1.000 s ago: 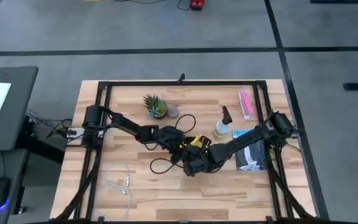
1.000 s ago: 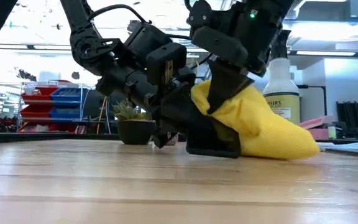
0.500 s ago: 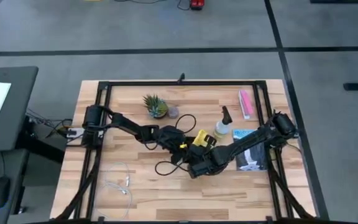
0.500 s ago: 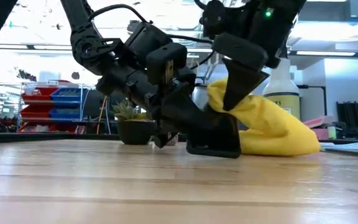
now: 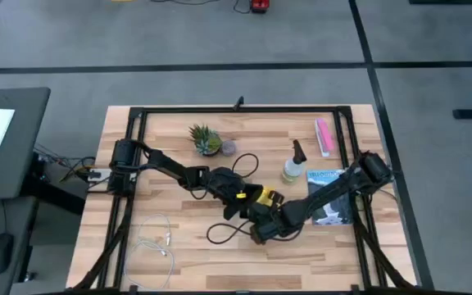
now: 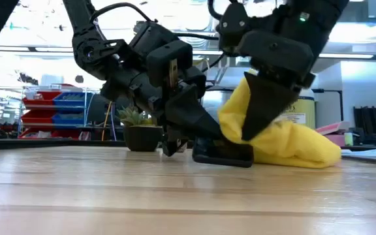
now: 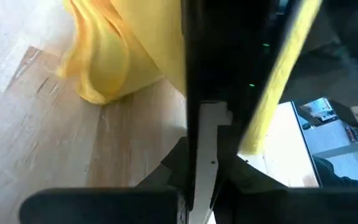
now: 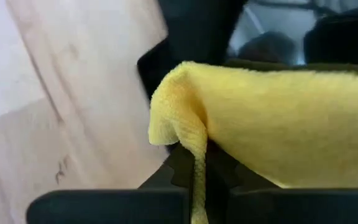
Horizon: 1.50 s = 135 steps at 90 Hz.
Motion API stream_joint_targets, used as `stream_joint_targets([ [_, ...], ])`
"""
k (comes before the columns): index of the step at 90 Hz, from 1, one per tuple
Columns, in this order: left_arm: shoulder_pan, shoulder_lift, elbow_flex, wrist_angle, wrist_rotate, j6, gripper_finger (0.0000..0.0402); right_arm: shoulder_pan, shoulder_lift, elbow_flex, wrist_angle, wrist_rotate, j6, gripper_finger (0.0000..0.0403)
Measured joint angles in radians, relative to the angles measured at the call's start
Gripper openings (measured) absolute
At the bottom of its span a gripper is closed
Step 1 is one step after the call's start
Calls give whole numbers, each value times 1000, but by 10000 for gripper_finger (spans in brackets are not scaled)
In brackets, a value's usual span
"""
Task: Apply microfiber cloth
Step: Wipe the front side of the cellphone using the yellow microfiber cloth
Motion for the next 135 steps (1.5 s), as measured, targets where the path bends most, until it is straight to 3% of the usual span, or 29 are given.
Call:
stream_joint_targets([
  [22,2,0,0,21,-8,-8,10,0,0,12,-29,-8,-3,0],
  [49,-14,-2,0,26,-39,2,10,-64,-2,144,-282,160,15,0],
  [76,-15,-2,1,17,-34,18,10,-100,-3,232,-327,240,-100,0],
  [113,-14,-3,2,-35,28,74,10,-50,-3,227,-210,122,-216,0],
  [135,-14,-3,2,-18,21,65,10,-28,-2,79,5,4,-162,0],
])
